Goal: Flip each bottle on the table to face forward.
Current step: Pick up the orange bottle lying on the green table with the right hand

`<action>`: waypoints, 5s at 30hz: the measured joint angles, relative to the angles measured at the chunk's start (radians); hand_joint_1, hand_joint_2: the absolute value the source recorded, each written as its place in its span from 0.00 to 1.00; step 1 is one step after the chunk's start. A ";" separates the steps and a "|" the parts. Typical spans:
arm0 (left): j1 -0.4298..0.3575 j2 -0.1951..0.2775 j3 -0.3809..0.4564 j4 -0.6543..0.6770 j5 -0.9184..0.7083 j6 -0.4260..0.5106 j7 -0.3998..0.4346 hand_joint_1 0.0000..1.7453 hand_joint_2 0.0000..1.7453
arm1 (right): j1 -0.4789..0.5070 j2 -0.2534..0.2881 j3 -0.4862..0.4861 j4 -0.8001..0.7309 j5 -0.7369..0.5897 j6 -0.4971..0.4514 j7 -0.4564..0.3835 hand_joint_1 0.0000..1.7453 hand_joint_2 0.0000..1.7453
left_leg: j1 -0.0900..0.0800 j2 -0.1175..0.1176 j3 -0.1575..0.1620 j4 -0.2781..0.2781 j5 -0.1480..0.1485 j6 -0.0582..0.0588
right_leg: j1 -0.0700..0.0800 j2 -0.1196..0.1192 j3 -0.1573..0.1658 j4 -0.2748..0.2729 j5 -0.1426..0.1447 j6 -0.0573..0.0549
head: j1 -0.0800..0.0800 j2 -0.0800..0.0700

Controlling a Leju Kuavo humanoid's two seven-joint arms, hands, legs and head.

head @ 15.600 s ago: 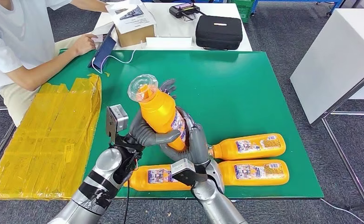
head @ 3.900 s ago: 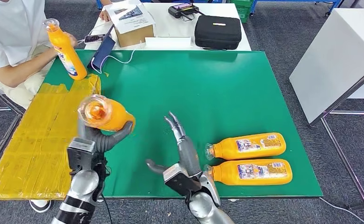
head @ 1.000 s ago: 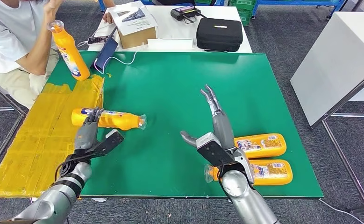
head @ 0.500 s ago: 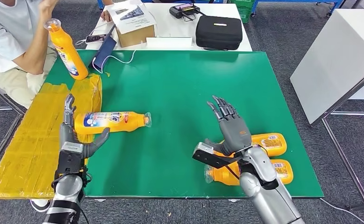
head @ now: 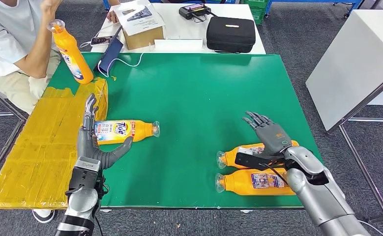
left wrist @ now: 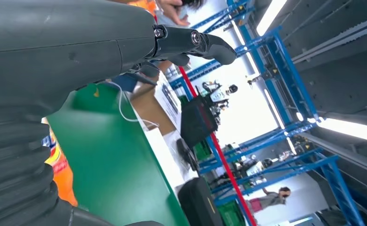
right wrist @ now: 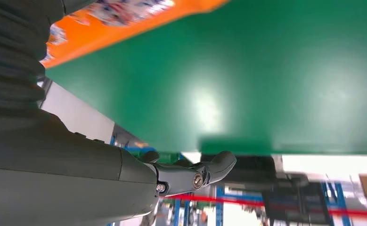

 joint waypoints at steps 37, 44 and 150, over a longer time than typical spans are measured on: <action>-0.071 -0.006 -0.067 0.067 0.070 -0.056 0.006 0.00 1.00 | -0.065 -0.125 0.052 0.222 -0.050 0.010 0.021 0.00 1.00 | 0.000 0.000 -0.001 0.000 0.000 0.000 | 0.000 0.000 -0.001 0.000 0.000 0.000 | 0.000 0.000; -0.088 -0.014 -0.087 0.087 0.077 -0.065 0.014 0.00 1.00 | -0.125 -0.021 0.083 0.381 0.018 -0.026 0.019 0.00 1.00 | 0.000 0.002 -0.001 0.000 0.001 0.000 | 0.000 0.000 -0.001 0.000 0.000 0.000 | 0.000 0.000; -0.099 -0.033 -0.269 0.068 0.094 -0.136 0.072 0.00 1.00 | 0.023 0.575 0.008 0.066 -0.320 -0.304 -0.161 1.00 1.00 | 0.000 0.003 -0.004 0.000 0.001 0.001 | 0.000 0.002 -0.005 0.000 0.001 0.001 | 0.000 0.000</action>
